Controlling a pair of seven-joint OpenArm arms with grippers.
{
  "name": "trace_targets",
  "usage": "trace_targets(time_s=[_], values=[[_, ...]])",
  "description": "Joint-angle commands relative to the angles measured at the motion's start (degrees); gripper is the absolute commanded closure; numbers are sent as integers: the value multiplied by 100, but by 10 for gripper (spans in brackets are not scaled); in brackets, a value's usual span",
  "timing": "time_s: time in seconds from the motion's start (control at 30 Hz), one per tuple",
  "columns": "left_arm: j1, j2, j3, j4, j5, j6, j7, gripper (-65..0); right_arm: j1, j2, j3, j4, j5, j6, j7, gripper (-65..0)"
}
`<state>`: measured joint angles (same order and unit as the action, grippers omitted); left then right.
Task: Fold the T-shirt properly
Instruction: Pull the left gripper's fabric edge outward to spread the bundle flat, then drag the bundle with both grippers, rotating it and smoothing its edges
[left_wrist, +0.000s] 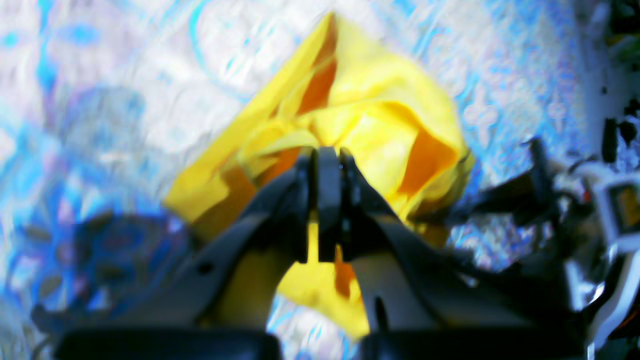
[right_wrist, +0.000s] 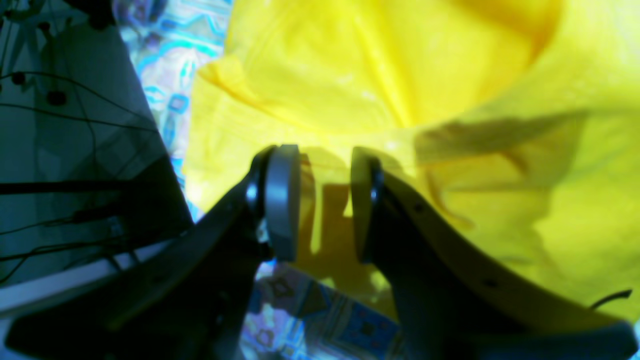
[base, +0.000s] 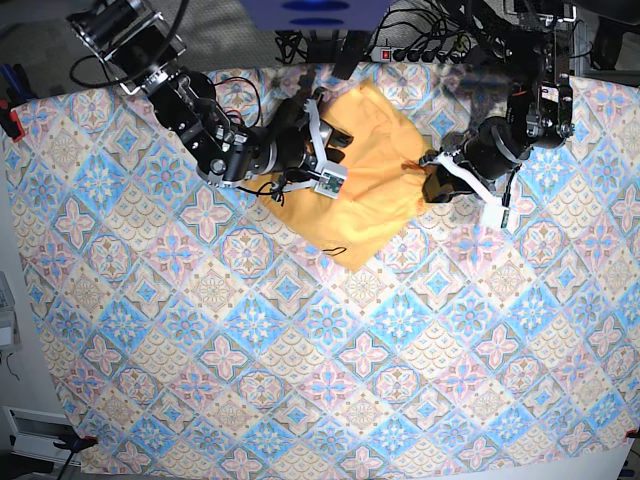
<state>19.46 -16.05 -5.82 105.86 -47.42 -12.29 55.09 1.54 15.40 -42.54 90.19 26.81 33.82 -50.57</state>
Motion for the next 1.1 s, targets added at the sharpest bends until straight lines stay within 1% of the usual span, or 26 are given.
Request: trace_targets(time_s=[0.0, 0.07, 0.13, 0.33, 0.5, 0.6, 0.7, 0.83, 0.93, 1.07], values=[[27, -61, -46, 126, -98, -32, -124, 0, 70, 3, 30, 93, 75, 24, 112, -172], [106, -184, -46, 126, -98, -32, -151, 0, 70, 3, 30, 93, 75, 24, 112, -172], [115, -210, -64, 126, -98, -32, -151, 0, 70, 3, 30, 93, 75, 24, 112, -172], [247, -184, -653, 91, -36, -32, -151, 0, 70, 47, 30, 93, 75, 24, 112, -172], [124, -175, -644, -516, -1, -6, -151, 0, 70, 109, 30, 93, 75, 24, 50, -173], [-8, -157, -635, -1035, 184, 3, -151, 0, 61, 135, 13, 93, 75, 24, 41, -173], [-78, -69, -661, -1228, 324, -23, -151, 0, 61, 311, -22, 93, 75, 24, 41, -173], [80, -61, -688, -569, 61, -41, -142, 0, -79, 478, -5, 198, 75, 24, 41, -171], [106, -52, -679, -41, -203, -41, -116, 0, -132, 487, 21, 418, 75, 24, 41, -170], [-96, -34, -618, 3, -581, -41, -107, -1, -132, 487, 65, 708, 75, 24, 103, -169]])
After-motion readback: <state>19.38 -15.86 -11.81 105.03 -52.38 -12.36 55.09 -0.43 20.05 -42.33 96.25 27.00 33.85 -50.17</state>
